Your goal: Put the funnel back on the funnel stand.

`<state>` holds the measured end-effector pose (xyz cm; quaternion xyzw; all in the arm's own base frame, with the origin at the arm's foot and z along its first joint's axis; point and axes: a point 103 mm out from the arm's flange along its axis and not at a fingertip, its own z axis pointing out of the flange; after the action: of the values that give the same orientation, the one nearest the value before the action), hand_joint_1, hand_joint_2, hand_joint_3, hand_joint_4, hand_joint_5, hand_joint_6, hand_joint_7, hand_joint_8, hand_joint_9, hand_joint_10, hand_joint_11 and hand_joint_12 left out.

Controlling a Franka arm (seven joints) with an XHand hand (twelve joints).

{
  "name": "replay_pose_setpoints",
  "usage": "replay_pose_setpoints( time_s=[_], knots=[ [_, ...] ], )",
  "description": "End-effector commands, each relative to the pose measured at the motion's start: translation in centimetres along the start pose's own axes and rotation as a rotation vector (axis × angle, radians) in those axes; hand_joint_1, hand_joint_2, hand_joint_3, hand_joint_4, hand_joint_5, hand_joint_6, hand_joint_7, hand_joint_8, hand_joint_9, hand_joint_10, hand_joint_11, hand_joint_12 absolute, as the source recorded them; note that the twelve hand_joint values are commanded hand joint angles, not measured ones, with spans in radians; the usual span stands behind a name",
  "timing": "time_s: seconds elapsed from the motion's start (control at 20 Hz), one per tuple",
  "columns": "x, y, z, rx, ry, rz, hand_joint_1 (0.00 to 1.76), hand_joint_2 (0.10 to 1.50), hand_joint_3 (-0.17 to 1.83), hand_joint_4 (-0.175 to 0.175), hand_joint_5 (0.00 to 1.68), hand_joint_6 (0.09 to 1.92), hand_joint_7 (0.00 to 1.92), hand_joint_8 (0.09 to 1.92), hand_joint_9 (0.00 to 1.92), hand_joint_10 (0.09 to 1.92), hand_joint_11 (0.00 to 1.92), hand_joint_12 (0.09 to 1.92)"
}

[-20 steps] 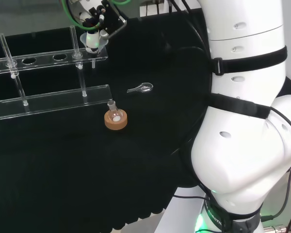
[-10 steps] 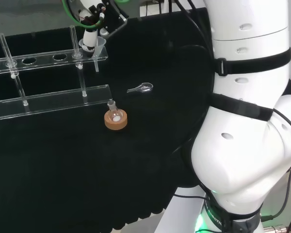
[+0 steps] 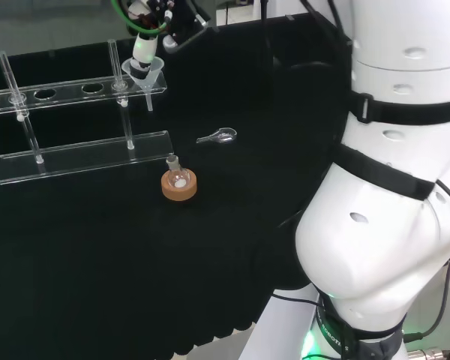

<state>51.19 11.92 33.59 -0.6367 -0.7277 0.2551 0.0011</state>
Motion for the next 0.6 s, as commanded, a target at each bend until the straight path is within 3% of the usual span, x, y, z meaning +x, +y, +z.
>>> replay_pose_setpoints(
  time_s=[0.05,0.6],
  knots=[
    [-3.1,-6.7,-0.5,-0.105,0.096,0.091,0.65,0.67,0.37,-0.030,0.20,0.09,0.01,0.55,0.23,0.71,0.13,1.45],
    [-5.4,-11.1,1.1,-0.125,0.215,0.153,0.68,0.70,0.40,-0.032,0.23,0.09,0.03,0.60,0.28,0.71,0.17,1.44]
  ],
)
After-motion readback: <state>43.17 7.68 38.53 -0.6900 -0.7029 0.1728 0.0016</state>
